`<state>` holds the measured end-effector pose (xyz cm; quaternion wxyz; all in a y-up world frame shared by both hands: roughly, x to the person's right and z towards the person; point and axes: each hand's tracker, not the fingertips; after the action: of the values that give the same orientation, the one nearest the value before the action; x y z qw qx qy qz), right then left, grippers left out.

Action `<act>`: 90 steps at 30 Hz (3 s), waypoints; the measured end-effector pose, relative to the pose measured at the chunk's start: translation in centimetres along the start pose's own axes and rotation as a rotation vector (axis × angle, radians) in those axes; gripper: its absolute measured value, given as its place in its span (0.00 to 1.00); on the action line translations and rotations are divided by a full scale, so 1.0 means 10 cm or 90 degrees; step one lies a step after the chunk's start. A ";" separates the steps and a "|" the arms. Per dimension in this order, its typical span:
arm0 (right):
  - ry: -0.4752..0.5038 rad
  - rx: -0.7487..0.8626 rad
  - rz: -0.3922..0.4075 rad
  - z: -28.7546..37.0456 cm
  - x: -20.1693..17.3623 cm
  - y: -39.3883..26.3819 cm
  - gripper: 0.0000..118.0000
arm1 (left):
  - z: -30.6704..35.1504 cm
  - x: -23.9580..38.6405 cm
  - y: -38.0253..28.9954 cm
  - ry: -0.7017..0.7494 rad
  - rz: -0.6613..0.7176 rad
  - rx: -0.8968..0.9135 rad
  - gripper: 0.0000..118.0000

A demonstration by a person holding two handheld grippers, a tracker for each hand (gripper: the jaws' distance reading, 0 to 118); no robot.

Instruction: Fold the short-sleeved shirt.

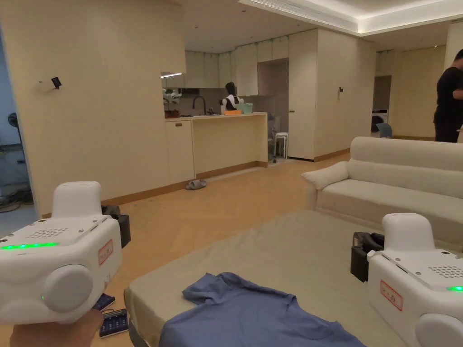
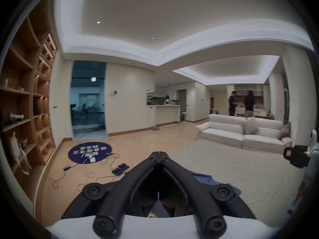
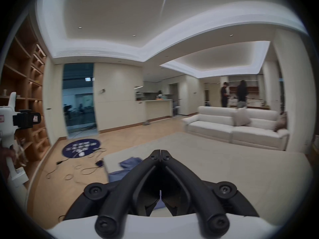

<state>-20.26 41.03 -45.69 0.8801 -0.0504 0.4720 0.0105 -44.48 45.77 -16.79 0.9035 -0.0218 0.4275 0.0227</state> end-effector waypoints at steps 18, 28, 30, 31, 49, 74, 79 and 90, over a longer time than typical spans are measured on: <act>-0.128 -0.157 -0.002 -0.64 1.28 -1.10 0.00 | -3.75 1.67 -2.18 -0.325 0.056 -0.473 0.98; -0.222 -0.229 -0.037 -0.62 1.83 -1.75 0.00 | -4.44 2.82 -3.49 -0.205 -0.172 -0.615 1.00; -0.228 -0.231 -0.067 -0.58 1.88 -1.80 0.00 | -4.32 2.78 -3.45 -0.233 -0.186 -0.567 0.83; -0.226 -0.229 -0.075 -0.54 1.90 -1.82 0.00 | -4.31 2.73 -3.35 -0.230 -0.160 -0.577 0.67; -0.335 -0.106 -0.098 1.33 2.35 -1.17 0.00 | -2.71 3.79 -1.29 -0.492 0.017 -0.454 0.02; -0.626 -0.041 -0.133 4.26 2.81 -0.99 0.00 | 1.20 6.19 -3.52 -0.785 -0.202 -0.974 0.13; -0.611 -0.036 -0.131 4.23 2.69 -0.92 0.00 | 0.93 5.89 -3.50 -0.794 -0.007 -1.067 0.85; -0.573 0.025 -0.086 3.84 2.66 -0.29 0.00 | 0.09 4.00 -0.24 -0.613 -0.013 -0.106 0.78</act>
<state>26.58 41.20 -46.52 0.9972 -0.0549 0.0383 -0.0347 -18.32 44.35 -47.18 0.9939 -0.0851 -0.0426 0.0555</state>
